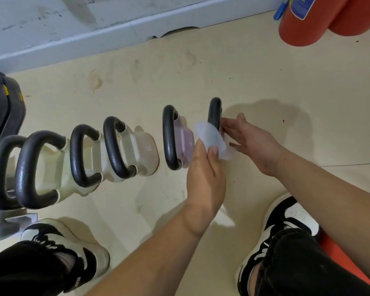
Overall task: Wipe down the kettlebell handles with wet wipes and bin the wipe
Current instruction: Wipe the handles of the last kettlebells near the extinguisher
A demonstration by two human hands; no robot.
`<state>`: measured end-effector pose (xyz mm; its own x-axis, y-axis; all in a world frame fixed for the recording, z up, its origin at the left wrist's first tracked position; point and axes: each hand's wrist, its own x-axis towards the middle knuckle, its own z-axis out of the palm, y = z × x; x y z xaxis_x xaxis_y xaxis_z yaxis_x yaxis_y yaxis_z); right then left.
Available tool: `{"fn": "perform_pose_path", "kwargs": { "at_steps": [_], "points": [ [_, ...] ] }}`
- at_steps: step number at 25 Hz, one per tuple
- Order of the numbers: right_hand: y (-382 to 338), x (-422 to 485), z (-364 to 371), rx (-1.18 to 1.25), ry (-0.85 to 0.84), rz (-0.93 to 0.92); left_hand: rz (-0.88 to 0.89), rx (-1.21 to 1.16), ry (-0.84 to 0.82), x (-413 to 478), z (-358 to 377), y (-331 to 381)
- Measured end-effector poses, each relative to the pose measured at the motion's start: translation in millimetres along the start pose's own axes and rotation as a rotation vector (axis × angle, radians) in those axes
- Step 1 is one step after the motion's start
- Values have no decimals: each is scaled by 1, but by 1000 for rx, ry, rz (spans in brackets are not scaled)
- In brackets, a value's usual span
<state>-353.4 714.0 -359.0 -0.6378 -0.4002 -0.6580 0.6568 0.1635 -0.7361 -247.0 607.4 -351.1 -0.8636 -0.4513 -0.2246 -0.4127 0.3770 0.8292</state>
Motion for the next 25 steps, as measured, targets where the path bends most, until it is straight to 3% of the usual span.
{"fn": "perform_pose_path", "kwargs": {
  "at_steps": [3,5,8,10,12,14,16,19,23,25],
  "points": [
    [-1,1,-4,8,-19,-8,-123,85,-21,-25,-4,-3],
    [-1,5,-6,25,8,-10,-110,57,-3,-14,-16,5],
    [-4,11,-4,106,141,-7,-170,-15,143,40,-33,39],
    [-8,14,0,125,228,-9,-207,23,110,77,-34,62],
    [-11,15,-1,150,278,-18,-117,121,-102,101,-21,71],
    [-10,16,-5,168,295,-13,64,391,-347,115,-5,65],
    [-7,15,-9,183,298,9,244,676,-465,118,4,54],
    [-2,11,-8,219,300,48,434,914,-472,86,-11,36],
    [-4,8,2,263,391,45,689,754,-437,17,-44,11],
    [-9,5,7,232,494,-27,712,644,-374,21,-45,19]
  ]
}}
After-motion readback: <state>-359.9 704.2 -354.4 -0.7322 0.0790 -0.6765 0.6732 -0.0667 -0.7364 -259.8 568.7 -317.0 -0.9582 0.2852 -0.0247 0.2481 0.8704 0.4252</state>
